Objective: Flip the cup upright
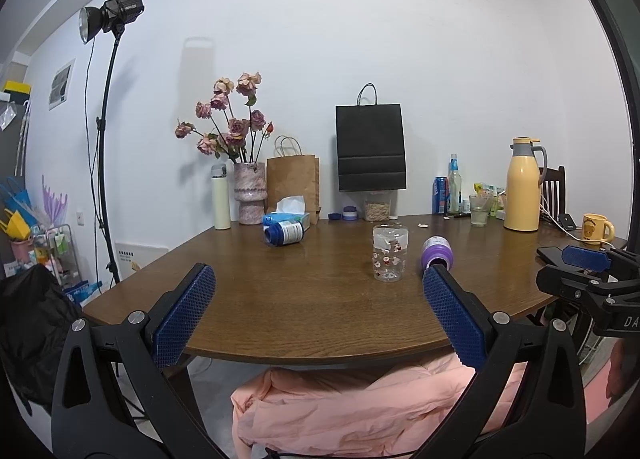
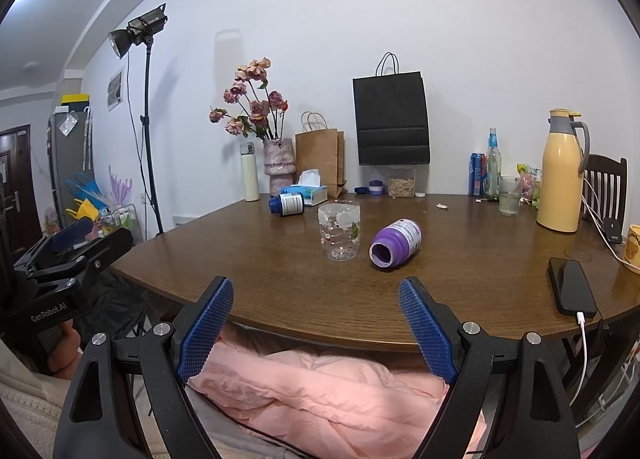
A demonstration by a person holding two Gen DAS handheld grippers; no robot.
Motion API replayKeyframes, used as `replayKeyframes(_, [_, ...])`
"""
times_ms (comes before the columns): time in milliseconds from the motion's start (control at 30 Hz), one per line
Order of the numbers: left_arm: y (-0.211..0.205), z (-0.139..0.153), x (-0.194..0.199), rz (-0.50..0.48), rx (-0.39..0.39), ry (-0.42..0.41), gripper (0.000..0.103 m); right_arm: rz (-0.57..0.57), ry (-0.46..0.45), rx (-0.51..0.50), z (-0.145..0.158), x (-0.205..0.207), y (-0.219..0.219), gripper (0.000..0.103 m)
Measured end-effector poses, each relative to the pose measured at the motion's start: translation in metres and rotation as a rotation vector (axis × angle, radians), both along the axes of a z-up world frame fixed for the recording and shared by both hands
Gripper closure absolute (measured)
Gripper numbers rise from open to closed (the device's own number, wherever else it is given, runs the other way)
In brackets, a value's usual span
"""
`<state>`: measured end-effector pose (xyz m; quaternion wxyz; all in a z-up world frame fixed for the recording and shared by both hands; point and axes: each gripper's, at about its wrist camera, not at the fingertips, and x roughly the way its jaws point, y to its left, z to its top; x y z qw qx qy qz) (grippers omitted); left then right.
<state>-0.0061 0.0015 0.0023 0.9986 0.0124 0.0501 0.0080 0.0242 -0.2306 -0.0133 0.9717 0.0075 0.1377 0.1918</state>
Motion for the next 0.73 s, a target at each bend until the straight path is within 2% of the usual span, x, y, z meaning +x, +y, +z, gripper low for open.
replayKeyframes(733, [0.0046, 0.0079, 0.0065, -0.03, -0.008, -0.001, 0.0, -0.01, -0.024, -0.013, 0.0076, -0.0041, 0.0049, 0.014])
